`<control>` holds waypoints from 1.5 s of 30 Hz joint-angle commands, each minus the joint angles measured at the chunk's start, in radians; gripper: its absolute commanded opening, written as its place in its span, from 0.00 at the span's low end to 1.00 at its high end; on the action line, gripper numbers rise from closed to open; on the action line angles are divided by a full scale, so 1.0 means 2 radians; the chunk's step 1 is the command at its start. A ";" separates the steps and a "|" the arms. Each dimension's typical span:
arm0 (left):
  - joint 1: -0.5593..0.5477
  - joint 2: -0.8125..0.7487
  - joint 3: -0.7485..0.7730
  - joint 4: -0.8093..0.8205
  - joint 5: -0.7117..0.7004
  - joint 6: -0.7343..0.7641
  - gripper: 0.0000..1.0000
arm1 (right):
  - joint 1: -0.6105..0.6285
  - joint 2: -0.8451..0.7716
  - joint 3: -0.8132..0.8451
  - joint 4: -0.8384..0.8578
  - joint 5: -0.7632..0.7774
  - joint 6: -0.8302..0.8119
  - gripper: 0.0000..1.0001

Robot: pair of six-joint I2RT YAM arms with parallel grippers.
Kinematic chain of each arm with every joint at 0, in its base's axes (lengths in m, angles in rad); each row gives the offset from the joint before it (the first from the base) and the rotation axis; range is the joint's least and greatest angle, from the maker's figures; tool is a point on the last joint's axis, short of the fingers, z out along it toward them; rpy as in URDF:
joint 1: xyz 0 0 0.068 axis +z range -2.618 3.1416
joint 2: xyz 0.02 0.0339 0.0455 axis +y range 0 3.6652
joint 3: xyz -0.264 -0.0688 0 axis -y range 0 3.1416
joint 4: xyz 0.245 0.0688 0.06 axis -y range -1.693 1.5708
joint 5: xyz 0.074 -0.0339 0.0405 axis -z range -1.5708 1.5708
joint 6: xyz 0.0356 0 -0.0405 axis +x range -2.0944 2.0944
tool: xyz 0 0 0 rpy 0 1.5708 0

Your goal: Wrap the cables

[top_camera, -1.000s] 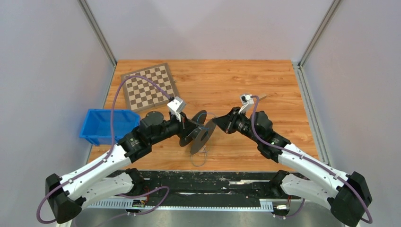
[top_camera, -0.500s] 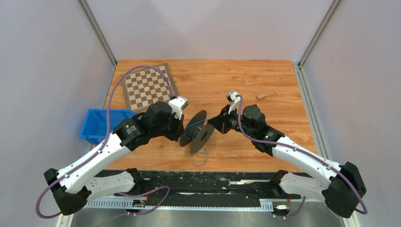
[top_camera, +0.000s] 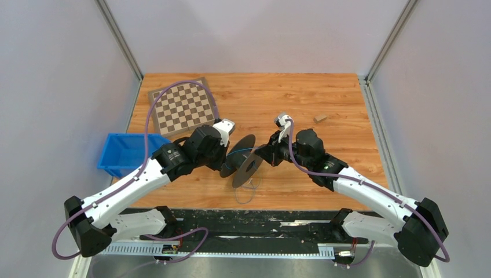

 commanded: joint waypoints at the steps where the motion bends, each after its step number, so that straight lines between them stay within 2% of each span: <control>1: 0.001 0.014 -0.009 0.045 -0.033 0.022 0.12 | -0.002 -0.002 0.011 -0.005 -0.006 -0.003 0.00; 4: 0.001 0.025 -0.009 0.053 -0.042 0.026 0.14 | -0.002 -0.001 0.005 -0.006 -0.006 0.002 0.00; 10: 0.001 0.034 -0.017 0.074 -0.043 0.038 0.32 | -0.002 0.003 0.004 -0.005 -0.007 0.000 0.00; 18: 0.001 0.032 -0.033 0.109 -0.051 0.055 0.48 | -0.002 0.001 0.002 -0.005 -0.001 -0.005 0.00; 29: 0.001 0.035 -0.030 0.127 -0.067 0.076 0.61 | -0.003 -0.005 -0.007 -0.006 0.006 -0.016 0.00; 35: 0.005 0.019 -0.014 0.105 -0.013 0.105 0.68 | -0.004 -0.017 -0.014 -0.007 0.012 -0.037 0.00; 38: 0.009 0.019 0.000 0.078 0.019 0.120 0.70 | -0.005 -0.020 -0.014 -0.006 0.011 -0.045 0.00; 45: 0.017 0.029 0.029 0.058 0.023 0.141 0.68 | -0.005 -0.022 -0.011 -0.004 0.008 -0.050 0.00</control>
